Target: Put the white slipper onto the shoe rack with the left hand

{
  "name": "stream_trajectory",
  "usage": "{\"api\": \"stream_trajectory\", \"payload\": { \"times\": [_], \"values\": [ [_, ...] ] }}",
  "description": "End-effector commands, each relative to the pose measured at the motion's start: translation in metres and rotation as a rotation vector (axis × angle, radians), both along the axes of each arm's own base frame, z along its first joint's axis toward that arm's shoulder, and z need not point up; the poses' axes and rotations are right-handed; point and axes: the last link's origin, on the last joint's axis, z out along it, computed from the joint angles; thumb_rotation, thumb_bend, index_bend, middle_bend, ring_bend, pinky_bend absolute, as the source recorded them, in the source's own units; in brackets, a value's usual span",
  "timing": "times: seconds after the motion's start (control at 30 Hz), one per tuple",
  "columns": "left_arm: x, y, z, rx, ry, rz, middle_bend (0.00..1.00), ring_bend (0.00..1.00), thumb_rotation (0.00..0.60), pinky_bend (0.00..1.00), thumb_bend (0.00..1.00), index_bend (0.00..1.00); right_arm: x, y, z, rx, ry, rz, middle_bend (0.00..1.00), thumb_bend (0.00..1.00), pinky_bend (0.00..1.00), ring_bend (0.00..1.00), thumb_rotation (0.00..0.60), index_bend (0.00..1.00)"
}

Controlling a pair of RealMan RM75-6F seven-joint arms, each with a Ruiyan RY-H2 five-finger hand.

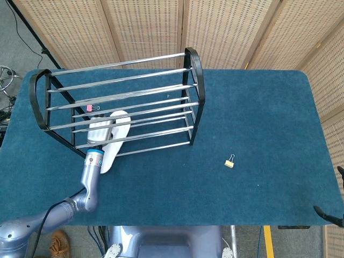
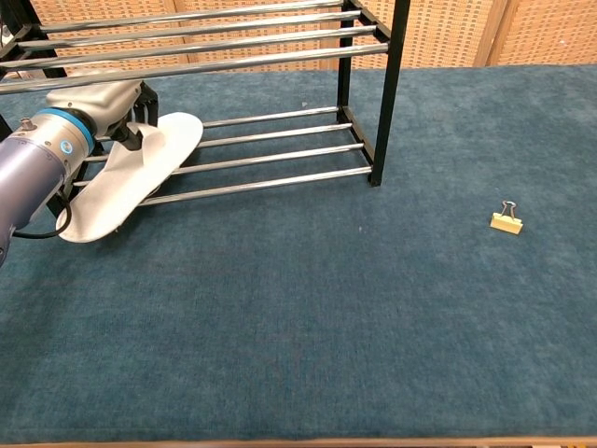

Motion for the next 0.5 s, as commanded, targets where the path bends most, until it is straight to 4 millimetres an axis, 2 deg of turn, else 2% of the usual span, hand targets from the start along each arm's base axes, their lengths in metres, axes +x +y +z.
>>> {"api": "stream_trajectory", "payload": {
  "times": [0.03,0.5],
  "values": [
    [-0.0009,0.002,0.0002,0.011,0.005,0.02,0.59,0.42,0.6,0.45,0.54,0.67,-0.0001,0.0,-0.0002,0.001,0.001,-0.001,0.0,0.0,0.0,0.0,0.6,0.0],
    [-0.006,0.0047,0.0025,0.06,0.009,0.087,0.58,0.43,0.6,0.46,0.53,0.66,-0.0001,-0.0001,-0.0012,0.007,-0.001,-0.004,0.0,0.0,0.0,0.0,0.6,0.0]
  ]
}}
